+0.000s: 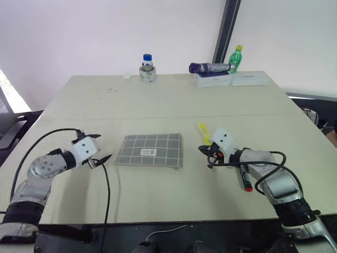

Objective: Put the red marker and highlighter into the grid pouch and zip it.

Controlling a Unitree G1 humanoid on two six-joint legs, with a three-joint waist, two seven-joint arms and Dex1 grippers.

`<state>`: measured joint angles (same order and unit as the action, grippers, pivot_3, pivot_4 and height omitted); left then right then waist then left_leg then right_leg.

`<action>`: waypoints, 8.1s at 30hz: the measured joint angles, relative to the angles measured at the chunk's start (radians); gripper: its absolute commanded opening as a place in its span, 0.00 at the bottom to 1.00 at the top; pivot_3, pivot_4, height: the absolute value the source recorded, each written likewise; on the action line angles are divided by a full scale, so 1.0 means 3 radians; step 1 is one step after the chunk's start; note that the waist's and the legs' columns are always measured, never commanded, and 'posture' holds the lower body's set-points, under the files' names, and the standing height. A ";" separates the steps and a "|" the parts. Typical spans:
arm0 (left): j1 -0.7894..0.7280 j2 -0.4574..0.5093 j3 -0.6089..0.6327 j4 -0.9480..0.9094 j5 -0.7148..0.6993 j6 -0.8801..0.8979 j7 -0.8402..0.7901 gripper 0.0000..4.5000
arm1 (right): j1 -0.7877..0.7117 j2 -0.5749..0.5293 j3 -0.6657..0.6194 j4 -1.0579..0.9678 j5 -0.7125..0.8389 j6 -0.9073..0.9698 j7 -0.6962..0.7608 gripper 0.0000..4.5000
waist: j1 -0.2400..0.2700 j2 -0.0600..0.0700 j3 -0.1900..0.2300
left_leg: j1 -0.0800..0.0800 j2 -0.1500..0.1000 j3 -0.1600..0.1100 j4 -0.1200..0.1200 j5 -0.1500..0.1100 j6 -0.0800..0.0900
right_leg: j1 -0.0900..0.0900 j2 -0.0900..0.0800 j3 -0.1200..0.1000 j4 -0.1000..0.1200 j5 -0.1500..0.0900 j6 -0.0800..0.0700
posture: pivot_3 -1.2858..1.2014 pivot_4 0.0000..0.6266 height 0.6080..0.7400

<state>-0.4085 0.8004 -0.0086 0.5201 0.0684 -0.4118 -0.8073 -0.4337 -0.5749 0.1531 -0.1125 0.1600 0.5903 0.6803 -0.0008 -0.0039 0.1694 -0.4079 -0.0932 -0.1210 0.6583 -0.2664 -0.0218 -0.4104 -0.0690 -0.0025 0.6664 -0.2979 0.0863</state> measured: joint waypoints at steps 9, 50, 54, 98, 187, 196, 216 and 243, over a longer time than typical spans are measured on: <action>-0.0432 0.0026 -0.0256 0.0578 0.0254 -0.0680 -0.0123 1.00 | -0.0105 0.0210 0.0230 -0.0001 -0.0130 0.0171 -0.0115 0.01 | -0.0034 0.0000 0.0000 | 0.0001 0.0000 0.0000 0.0010 0.0000 0.0000 | 0.0000 0.0003 0.0000 0.0014 0.0000 0.0001 | 0.52 0.24 1.00; -0.0003 -0.0063 -0.0343 -0.0266 -0.0235 -0.0548 -0.0850 0.72 | -0.1121 0.0813 0.0810 0.1540 -0.0921 -0.0772 0.0013 0.00 | -0.0063 0.0001 -0.0002 | 0.0000 0.0007 0.0013 0.0013 0.0001 -0.0001 | -0.0011 0.0011 0.0017 0.0023 0.0000 0.0001 | 0.52 0.24 1.00; 0.0078 -0.0056 -0.0344 -0.0312 -0.0274 -0.0534 -0.0907 0.27 | -0.1121 0.0816 0.0809 0.1544 -0.0926 -0.0779 0.0014 0.00 | -0.0058 0.0001 -0.0002 | 0.0000 0.0007 0.0015 0.0013 0.0001 -0.0002 | -0.0012 0.0012 0.0018 0.0025 0.0000 0.0001 | 0.52 0.24 1.00; 0.0824 -0.0746 0.0270 -0.2526 -0.1536 0.2230 0.0241 0.00 | -0.0921 0.0762 -0.0282 0.0339 0.0203 0.0557 -0.0137 0.25 | -0.0045 -0.0001 -0.0002 | -0.0005 0.0009 0.0038 0.0014 0.0001 -0.0002 | -0.0044 0.0019 0.0059 0.0052 0.0001 0.0000 | 0.52 0.24 1.00; 0.0546 -0.1090 0.0013 -0.2150 -0.0445 0.1760 0.1018 0.00 | -0.0657 -0.0108 -0.0321 -0.0240 0.0426 0.0750 0.0146 0.20 | -0.0042 -0.0005 -0.0003 | -0.0004 0.0011 0.0041 0.0011 -0.0010 0.0018 | -0.0046 0.0021 0.0063 0.0051 0.0001 0.0000 | 0.52 0.24 1.00; 0.0547 -0.1110 -0.0045 -0.2128 -0.0444 0.1692 0.0980 0.00 | -0.0731 0.0080 -0.0214 -0.0440 0.0571 0.1062 0.0027 0.20 | -0.0031 -0.0005 -0.0003 | -0.0004 0.0009 0.0042 0.0013 -0.0010 0.0018 | -0.0044 0.0019 0.0063 0.0051 0.0001 0.0000 | 0.52 0.24 1.00; 0.0571 -0.1109 -0.0050 -0.2130 -0.0399 0.1633 0.0935 0.00 | -0.0766 0.0081 -0.0038 -0.0398 0.0564 0.1123 0.0012 0.20 | -0.0031 -0.0005 -0.0003 | -0.0004 0.0009 0.0041 0.0013 -0.0010 0.0018 | -0.0045 0.0019 0.0063 0.0051 0.0001 0.0000 | 0.52 0.24 1.00; 0.0554 -0.0568 -0.0423 -0.2023 -0.0094 0.0752 0.0103 0.00 | -0.0978 -0.0223 0.0843 -0.0413 -0.0013 0.0418 0.0873 0.20 | -0.0030 -0.0005 -0.0003 | -0.0004 0.0009 0.0041 0.0013 -0.0011 0.0018 | -0.0045 0.0019 0.0062 0.0050 0.0001 0.0000 | 0.52 0.24 1.00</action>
<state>-0.2424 0.6300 -0.1355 -0.0868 0.0401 -0.1861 -0.7765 -0.7271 -0.6417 0.4060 -0.2364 0.1561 0.7157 0.9423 -0.0097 -0.0054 0.1684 -0.4092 -0.0904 -0.1087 0.6622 -0.2696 -0.0163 -0.4238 -0.0634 0.0163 0.6813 -0.2977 0.0864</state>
